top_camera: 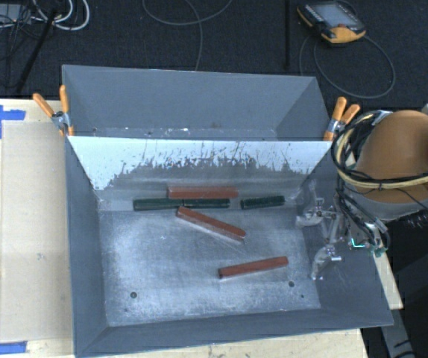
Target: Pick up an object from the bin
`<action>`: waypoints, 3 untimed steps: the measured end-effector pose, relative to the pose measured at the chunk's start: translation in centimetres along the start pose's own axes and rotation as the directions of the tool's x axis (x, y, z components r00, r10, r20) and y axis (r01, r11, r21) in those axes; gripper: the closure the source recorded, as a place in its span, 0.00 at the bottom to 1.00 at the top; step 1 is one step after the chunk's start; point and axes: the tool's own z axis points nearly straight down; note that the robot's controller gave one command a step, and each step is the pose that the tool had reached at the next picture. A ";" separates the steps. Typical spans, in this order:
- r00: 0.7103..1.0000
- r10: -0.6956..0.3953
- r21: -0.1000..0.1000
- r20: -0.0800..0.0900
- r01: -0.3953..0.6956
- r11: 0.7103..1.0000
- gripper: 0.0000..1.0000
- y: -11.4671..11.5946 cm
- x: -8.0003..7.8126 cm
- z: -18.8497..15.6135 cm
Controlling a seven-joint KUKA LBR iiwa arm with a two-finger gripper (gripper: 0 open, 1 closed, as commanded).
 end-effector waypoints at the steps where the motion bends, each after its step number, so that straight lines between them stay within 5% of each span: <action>1: 1.000 -0.004 0.001 0.008 0.004 1.000 0.00 0.1 -0.2 -0.4; 2: 0.998 -0.067 0.003 0.012 0.067 0.998 0.00 4.3 0.0 6.5; 3: 0.995 -0.099 0.002 0.006 0.099 0.995 0.00 6.1 0.3 8.9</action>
Offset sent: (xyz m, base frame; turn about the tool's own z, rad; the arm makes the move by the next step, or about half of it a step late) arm -0.0036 0.0650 -0.0985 -0.0999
